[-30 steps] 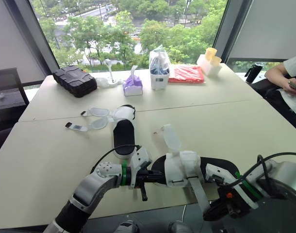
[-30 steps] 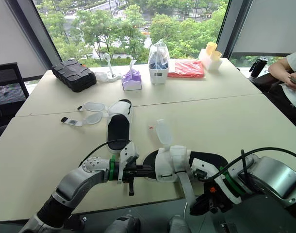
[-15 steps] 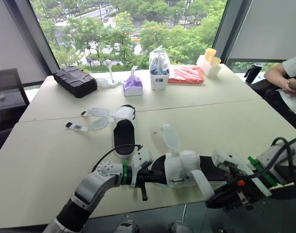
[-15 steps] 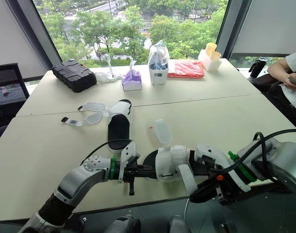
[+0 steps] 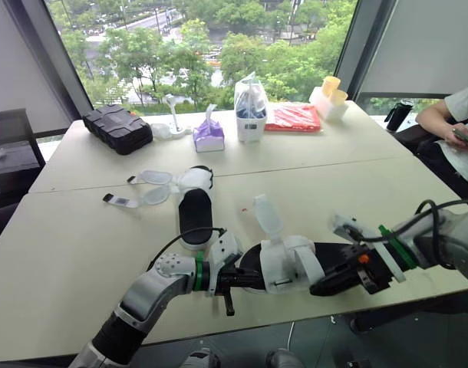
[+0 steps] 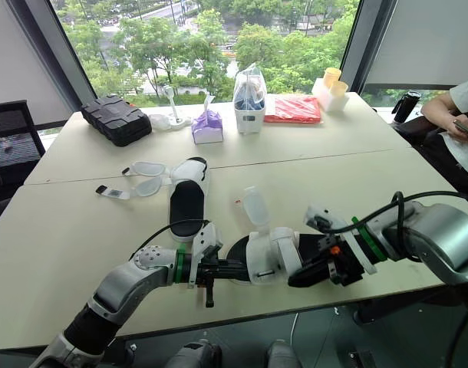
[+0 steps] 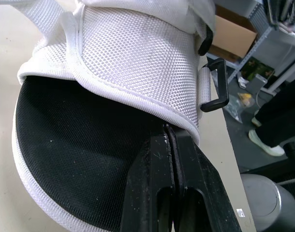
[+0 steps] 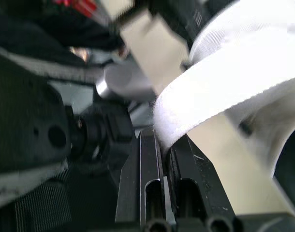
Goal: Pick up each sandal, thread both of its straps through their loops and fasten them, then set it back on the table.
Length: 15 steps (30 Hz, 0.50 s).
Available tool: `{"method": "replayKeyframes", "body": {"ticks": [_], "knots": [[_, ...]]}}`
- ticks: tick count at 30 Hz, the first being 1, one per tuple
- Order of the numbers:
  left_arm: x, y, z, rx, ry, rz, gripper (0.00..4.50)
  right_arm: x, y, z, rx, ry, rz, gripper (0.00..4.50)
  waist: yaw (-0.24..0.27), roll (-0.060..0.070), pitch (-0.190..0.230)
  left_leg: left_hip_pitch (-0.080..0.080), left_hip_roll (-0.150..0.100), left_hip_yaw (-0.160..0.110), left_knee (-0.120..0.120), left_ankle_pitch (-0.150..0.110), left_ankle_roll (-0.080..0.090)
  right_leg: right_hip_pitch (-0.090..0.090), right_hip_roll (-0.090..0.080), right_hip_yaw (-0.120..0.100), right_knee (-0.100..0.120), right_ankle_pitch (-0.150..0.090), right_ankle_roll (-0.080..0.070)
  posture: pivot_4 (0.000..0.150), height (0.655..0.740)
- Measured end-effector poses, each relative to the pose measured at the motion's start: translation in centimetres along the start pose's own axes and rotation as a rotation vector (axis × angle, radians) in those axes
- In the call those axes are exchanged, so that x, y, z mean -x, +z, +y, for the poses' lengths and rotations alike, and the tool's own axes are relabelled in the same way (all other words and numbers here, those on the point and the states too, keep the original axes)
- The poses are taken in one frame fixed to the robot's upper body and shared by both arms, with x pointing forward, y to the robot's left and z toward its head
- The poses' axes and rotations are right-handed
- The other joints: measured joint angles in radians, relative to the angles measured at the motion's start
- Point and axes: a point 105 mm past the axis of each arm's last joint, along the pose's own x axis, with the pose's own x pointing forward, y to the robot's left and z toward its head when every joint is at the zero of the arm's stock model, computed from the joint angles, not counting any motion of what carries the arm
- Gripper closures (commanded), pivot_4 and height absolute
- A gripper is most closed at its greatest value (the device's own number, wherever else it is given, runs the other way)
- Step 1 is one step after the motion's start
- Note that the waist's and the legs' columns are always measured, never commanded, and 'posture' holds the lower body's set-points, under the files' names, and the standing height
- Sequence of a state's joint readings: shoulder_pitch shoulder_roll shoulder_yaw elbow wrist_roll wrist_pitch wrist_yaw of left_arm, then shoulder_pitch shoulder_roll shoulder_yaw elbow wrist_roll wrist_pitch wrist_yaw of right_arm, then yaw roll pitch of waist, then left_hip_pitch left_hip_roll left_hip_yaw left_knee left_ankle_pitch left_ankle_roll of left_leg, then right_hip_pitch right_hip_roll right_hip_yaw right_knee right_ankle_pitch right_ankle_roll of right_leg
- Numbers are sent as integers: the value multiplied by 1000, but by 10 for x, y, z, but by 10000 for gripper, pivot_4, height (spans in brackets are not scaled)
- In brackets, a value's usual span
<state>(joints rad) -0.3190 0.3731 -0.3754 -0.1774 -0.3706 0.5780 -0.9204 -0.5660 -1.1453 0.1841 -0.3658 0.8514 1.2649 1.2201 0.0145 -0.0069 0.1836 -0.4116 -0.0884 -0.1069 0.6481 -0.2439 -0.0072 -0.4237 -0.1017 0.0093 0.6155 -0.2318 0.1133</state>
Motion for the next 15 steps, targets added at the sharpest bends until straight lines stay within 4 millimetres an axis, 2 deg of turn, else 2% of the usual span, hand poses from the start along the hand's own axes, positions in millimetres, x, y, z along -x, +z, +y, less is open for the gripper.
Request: {"method": "replayKeyframes", "body": {"ticks": [8,12,14,15], "knots": [[-1,1,0,-2,5,-6,45000,-2,9,-12,-95,2,-46,44693,-2,0,0,1,0,0,0,0,0,0,0,0,1,1,1,1500,7400],[-1,1,0,-2,6,-6,45000,-5,14,-17,-114,-6,-65,30586,-1,0,0,1,0,0,0,0,0,0,0,0,1,1,1,1500,7400],[-1,1,0,-2,7,-6,45000,-3,15,-24,-127,-34,-77,18753,-1,0,0,1,0,0,0,0,0,0,0,0,1,1,1,1500,7400],[-1,1,1,-2,8,-7,45000,-3,16,-24,-130,-32,-82,14546,-1,0,0,1,0,0,0,0,0,0,0,0,1,1,1,1500,7400]]}}
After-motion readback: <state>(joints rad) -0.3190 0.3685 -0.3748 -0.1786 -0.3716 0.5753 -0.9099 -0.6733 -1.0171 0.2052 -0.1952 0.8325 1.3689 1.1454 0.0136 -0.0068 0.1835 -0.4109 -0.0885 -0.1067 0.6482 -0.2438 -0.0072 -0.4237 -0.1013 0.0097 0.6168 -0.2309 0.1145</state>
